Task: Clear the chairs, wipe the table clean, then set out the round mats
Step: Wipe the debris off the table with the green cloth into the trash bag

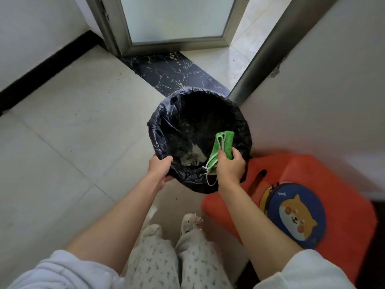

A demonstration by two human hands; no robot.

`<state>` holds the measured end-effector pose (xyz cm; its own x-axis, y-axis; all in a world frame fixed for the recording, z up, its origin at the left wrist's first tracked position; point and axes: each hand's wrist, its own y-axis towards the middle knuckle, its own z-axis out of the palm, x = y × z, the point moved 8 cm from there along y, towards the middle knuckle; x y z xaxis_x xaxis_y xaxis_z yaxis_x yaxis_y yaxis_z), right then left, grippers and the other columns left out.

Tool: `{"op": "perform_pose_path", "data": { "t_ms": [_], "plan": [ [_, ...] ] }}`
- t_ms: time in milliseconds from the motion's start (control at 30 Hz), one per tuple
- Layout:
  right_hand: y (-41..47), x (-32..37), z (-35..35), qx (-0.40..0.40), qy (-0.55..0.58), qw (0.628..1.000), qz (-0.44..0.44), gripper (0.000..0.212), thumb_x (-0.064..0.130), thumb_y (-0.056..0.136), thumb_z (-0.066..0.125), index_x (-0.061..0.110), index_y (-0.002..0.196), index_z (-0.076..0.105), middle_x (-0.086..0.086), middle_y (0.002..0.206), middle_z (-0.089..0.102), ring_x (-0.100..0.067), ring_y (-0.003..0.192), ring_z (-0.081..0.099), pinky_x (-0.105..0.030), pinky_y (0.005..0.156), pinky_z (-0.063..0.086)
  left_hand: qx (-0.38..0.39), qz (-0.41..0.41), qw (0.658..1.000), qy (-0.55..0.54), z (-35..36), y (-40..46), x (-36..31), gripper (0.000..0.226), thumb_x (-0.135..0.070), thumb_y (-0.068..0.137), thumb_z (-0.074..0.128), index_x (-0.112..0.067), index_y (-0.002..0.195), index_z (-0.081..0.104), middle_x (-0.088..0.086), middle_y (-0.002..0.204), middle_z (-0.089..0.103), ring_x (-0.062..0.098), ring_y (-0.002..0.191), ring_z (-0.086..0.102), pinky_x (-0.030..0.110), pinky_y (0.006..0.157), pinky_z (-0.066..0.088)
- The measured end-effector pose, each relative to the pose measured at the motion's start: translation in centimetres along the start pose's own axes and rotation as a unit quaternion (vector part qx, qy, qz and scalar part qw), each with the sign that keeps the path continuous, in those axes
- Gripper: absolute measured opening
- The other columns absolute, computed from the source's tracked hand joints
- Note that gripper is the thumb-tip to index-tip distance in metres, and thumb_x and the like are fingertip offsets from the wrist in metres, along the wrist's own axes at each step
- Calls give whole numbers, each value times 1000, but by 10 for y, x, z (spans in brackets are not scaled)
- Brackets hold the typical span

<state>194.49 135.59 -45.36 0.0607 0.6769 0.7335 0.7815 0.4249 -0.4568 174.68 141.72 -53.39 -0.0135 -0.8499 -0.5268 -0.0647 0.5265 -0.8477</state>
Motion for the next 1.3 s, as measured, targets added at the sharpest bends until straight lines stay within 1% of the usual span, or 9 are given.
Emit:
{"op": "perform_pose_path", "data": {
  "t_ms": [67, 233, 433, 567, 767, 1033, 1167, 1267, 1300],
  "plan": [
    [-37, 33, -16, 14, 8, 1000, 0, 21, 16, 89, 54, 11, 108, 64, -6, 96, 64, -21, 86, 59, -34, 76, 48, -2, 14, 1000, 14, -19, -46, -22, 26, 1, 86, 44, -14, 106, 49, 4, 88, 61, 16, 73, 60, 34, 60, 52],
    [-130, 138, -68, 58, 40, 997, -33, 8, 14, 88, 54, 17, 90, 62, 3, 75, 59, -17, 73, 56, -31, 69, 46, -7, 57, 996, 66, -72, -170, -76, 26, -6, 87, 47, -17, 111, 48, 6, 107, 60, 23, 90, 60, 32, 64, 53],
    [-208, 218, -120, 101, 10, 987, -121, 9, 13, 88, 55, 14, 88, 64, 1, 69, 58, -15, 63, 51, -26, 55, 39, -5, 99, 993, 69, -118, -285, -109, 28, -7, 87, 45, -17, 114, 48, 7, 109, 61, 24, 92, 60, 32, 62, 54],
    [-269, 234, -141, 144, -30, 969, -197, 12, 15, 89, 54, 15, 96, 63, -2, 77, 60, -17, 69, 54, -29, 61, 41, -33, 135, 990, 5, -155, -351, -94, 25, -7, 85, 46, -19, 107, 50, 9, 106, 63, 26, 92, 63, 31, 60, 54],
    [-330, 177, -142, 217, -93, 938, -253, 12, 16, 88, 54, 15, 96, 64, -5, 81, 61, -22, 73, 55, -34, 66, 43, -97, 100, 981, -136, -191, -409, 16, 32, -7, 86, 48, -15, 116, 51, 9, 108, 62, 27, 93, 63, 34, 66, 56],
    [-410, 61, -145, 267, -158, 923, -229, 8, 15, 88, 52, 18, 87, 60, -6, 79, 62, -24, 71, 56, -34, 64, 44, -197, 9, 965, -174, -248, -482, 189, 25, -8, 88, 50, -14, 112, 54, 11, 102, 64, 25, 84, 63, 30, 55, 54],
    [-451, 16, -173, 265, -191, 915, -238, 9, 16, 89, 51, 18, 89, 60, -4, 80, 62, -22, 72, 55, -32, 62, 42, -211, 7, 969, -128, -266, -512, 239, 20, -14, 88, 52, -19, 107, 55, 9, 109, 63, 26, 91, 60, 39, 76, 56],
    [-477, -18, -202, 253, -203, 915, -241, 12, 17, 88, 51, 20, 91, 62, -6, 83, 63, -25, 74, 57, -36, 64, 45, -187, 13, 975, -123, -268, -534, 266, 24, -10, 92, 48, -14, 115, 52, 5, 102, 57, 16, 74, 53, 22, 50, 45],
    [-485, -30, -212, 251, -204, 915, -240, 13, 17, 88, 51, 20, 93, 63, -7, 84, 64, -25, 75, 58, -37, 67, 46, -174, 16, 976, -131, -269, -542, 274, 24, -9, 92, 47, -13, 115, 51, 6, 100, 56, 15, 71, 51, 19, 47, 42]
  ]
}}
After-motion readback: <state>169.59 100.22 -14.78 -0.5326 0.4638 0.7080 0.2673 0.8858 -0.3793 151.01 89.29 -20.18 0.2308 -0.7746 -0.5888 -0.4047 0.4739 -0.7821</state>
